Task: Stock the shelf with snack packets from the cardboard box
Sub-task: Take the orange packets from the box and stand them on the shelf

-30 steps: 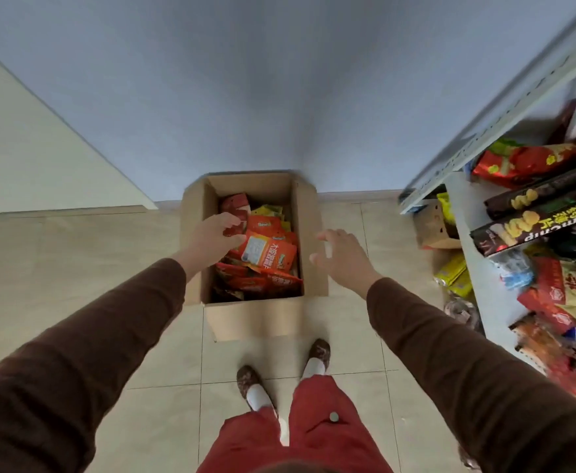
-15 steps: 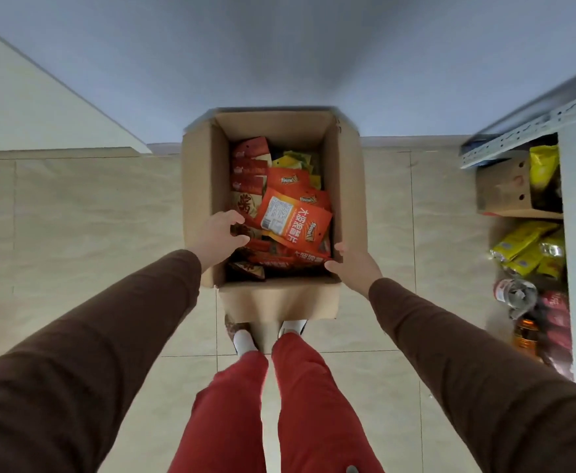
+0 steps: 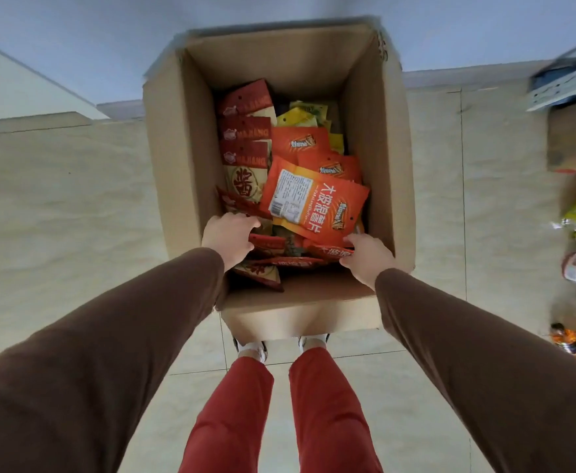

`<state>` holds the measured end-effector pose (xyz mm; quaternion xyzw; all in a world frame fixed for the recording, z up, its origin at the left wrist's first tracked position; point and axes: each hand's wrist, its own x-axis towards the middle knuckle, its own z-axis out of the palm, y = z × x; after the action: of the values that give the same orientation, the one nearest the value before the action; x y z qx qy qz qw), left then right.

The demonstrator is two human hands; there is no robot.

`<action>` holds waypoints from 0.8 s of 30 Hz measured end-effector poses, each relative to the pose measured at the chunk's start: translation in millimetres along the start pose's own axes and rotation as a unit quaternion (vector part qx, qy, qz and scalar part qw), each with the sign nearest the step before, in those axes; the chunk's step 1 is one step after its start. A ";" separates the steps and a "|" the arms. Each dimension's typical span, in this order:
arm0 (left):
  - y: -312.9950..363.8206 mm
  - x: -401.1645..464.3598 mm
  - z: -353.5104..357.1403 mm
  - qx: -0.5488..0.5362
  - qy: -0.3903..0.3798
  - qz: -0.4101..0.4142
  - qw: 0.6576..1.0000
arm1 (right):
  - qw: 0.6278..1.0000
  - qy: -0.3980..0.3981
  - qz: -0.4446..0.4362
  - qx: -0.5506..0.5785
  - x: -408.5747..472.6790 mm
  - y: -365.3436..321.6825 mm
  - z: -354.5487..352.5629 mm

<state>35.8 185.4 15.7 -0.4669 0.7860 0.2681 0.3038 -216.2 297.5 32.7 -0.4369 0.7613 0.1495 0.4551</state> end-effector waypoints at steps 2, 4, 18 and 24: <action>-4.6 12.2 6.4 0.027 0.005 -0.008 1.000 | 0.998 0.002 -0.004 -0.058 13.7 -2.8 3.4; -9.5 23.5 3.8 0.021 0.028 -0.018 0.999 | 0.993 0.028 -0.017 -0.110 27.0 -10.2 -2.1; -26.5 88.7 -36.5 -0.174 0.274 -0.066 0.944 | 0.953 0.289 -0.083 -0.023 116.9 -68.8 -55.0; -4.0 40.7 39.2 -0.403 0.188 -0.117 0.888 | 0.947 0.307 -0.001 0.093 82.4 -46.2 16.1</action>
<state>32.9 188.1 -40.8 -0.6793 0.5929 0.4311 -0.0346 -187.0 237.4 -36.0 -0.4181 0.8743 -0.0642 0.2378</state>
